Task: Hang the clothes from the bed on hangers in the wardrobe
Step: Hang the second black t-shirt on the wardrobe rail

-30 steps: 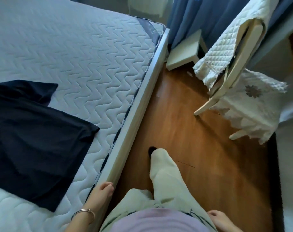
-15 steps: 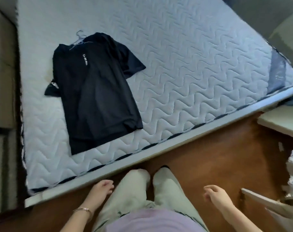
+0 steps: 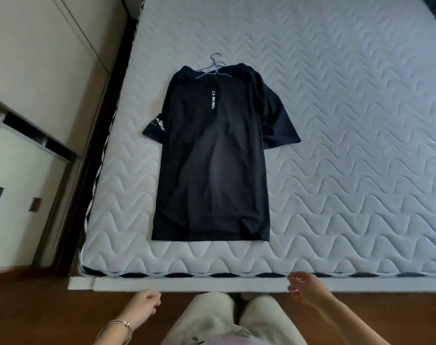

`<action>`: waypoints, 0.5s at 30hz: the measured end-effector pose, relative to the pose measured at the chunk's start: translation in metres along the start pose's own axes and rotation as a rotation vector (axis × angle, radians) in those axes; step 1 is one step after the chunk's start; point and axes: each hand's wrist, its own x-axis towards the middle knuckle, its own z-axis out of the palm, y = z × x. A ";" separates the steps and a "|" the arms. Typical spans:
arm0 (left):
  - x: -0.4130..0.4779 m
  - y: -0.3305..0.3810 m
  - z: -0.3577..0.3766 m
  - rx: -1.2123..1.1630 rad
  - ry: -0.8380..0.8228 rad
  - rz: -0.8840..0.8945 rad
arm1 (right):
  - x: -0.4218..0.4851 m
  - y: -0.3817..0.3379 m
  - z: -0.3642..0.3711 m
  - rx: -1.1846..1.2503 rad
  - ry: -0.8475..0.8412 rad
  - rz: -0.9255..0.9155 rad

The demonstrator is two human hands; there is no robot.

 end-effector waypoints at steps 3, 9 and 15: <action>0.018 0.070 -0.019 -0.030 -0.034 0.097 | 0.005 -0.086 -0.010 0.024 -0.089 -0.078; 0.088 0.250 -0.046 -0.002 0.036 0.438 | 0.084 -0.260 -0.042 -0.060 -0.020 -0.268; 0.210 0.410 -0.051 0.058 0.248 0.703 | 0.211 -0.407 -0.053 -0.315 0.183 -0.468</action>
